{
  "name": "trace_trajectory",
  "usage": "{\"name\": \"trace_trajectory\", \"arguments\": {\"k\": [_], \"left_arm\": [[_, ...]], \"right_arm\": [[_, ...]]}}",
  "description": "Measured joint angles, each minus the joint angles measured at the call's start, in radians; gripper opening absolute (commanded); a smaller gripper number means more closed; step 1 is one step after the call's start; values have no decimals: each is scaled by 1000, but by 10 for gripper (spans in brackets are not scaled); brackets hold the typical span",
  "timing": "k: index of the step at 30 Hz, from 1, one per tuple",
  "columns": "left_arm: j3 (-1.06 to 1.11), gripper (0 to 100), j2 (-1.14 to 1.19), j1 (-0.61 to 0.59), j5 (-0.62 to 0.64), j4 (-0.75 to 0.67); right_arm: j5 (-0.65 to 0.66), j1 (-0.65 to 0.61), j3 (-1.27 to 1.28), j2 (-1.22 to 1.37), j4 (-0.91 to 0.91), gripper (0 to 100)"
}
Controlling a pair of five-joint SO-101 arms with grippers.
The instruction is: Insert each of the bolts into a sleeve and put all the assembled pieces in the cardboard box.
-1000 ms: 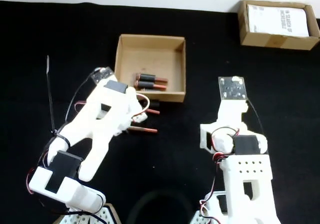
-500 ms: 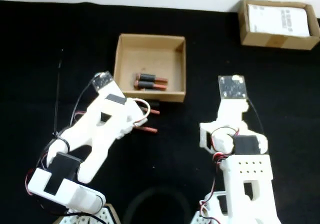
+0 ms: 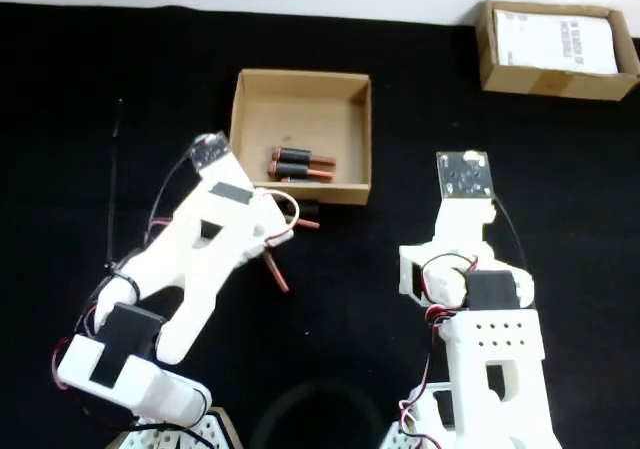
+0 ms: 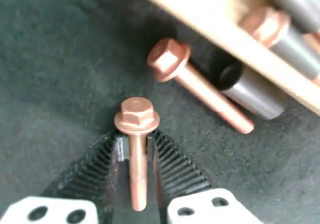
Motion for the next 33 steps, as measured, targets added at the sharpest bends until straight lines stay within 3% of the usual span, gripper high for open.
{"name": "trace_trajectory", "arguments": {"k": [4, 9, 16, 20, 24, 28, 33], "left_arm": [[-157, 8, -25, 0, -115, 181], [-356, 8, -169, 2, -350, 362], [-400, 8, -520, 2, -569, 433], [-313, 9, -746, 0, -667, 428], [-169, 9, -925, 0, -684, 293], [11, 9, -1063, 2, -684, 41], [132, 9, -1137, 84, -684, -176]], "right_arm": [[-46, -2, -115, 0, 5, 6], [-140, -38, -229, -78, 77, 6], [-150, -192, -232, -354, 157, 6], [-147, -207, -141, -471, 152, 6], [-84, -212, 9, -572, 48, 6], [-40, -212, 153, -652, -110, 6], [-28, -212, 262, -712, -250, 6]]}}
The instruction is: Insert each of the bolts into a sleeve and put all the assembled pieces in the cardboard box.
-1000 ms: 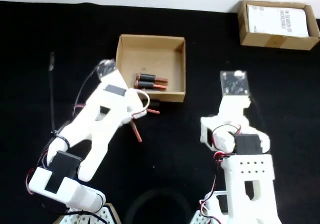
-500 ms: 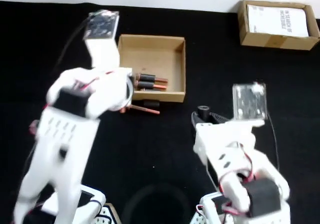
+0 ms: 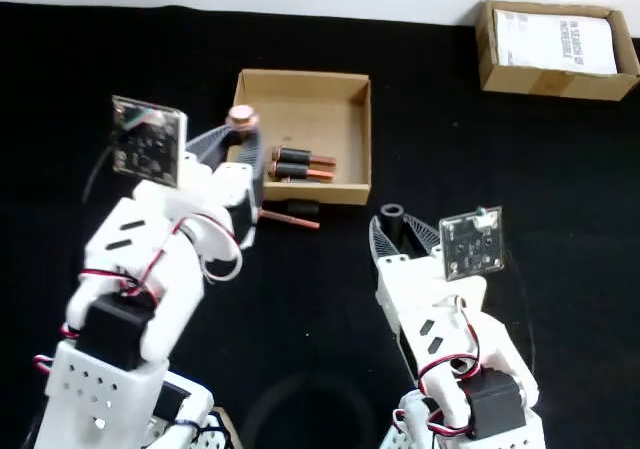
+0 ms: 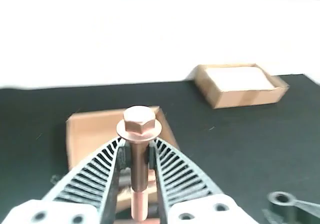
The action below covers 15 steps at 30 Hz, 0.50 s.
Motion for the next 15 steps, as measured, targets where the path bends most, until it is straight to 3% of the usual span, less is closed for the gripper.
{"name": "trace_trajectory", "arguments": {"k": [8, 15], "left_arm": [[5, 9, -8, 209, 0, -81], [-54, 9, 87, 229, 5, -153]], "right_arm": [[0, 0, 54, -40, -78, 6], [0, 0, 57, -40, -80, 6]]}}
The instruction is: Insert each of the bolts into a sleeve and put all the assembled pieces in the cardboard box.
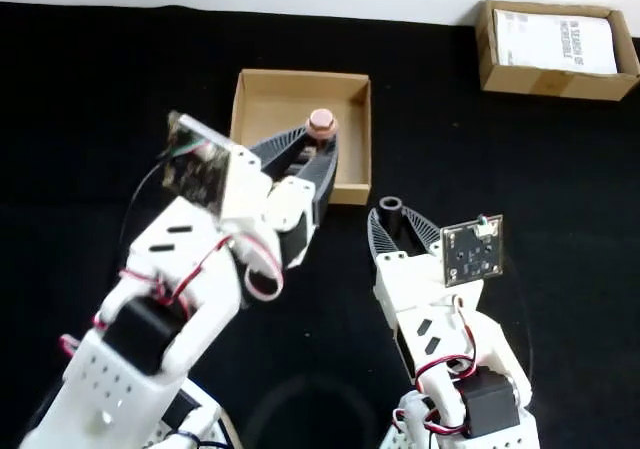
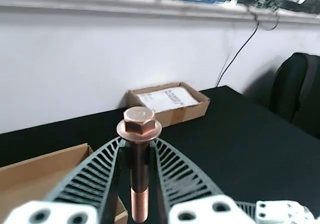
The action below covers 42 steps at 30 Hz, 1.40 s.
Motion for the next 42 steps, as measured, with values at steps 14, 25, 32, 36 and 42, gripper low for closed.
{"name": "trace_trajectory", "arguments": {"k": [14, 25, 32, 36, 42], "left_arm": [[-356, 9, 407, 89, 199, 124], [-356, 9, 420, 126, 199, 144], [-298, 9, 422, 129, 201, 144], [-278, 9, 420, 133, 203, 144], [-256, 9, 420, 133, 201, 98]], "right_arm": [[0, 0, 0, 0, 0, 6], [0, 0, 0, 0, 0, 6], [0, 0, 0, 0, 0, 6], [0, 0, 3, 0, 0, 6], [0, 0, 3, 0, 0, 6]]}}
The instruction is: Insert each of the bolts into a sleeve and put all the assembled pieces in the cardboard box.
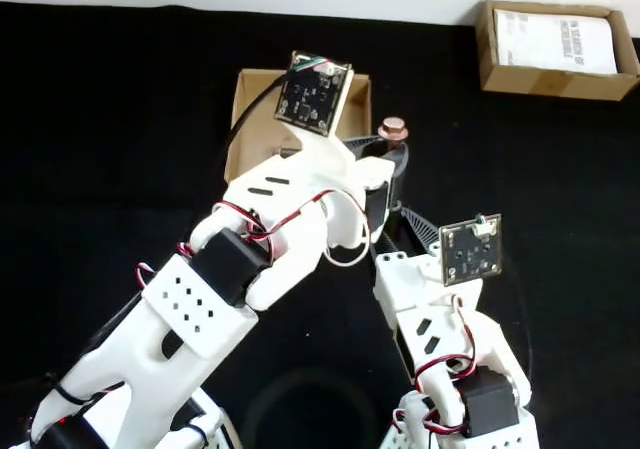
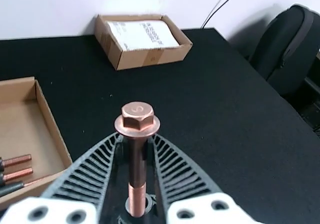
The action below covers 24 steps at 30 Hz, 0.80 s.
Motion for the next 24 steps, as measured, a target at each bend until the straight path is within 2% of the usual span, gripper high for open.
{"name": "trace_trajectory", "arguments": {"k": [6, 24], "left_arm": [[6, 9, 2, 3, 2, -54], [6, 9, 46, 2, 2, -58]], "right_arm": [[0, 0, 0, 0, 0, 6], [0, 0, 2, 0, 0, 6]]}}
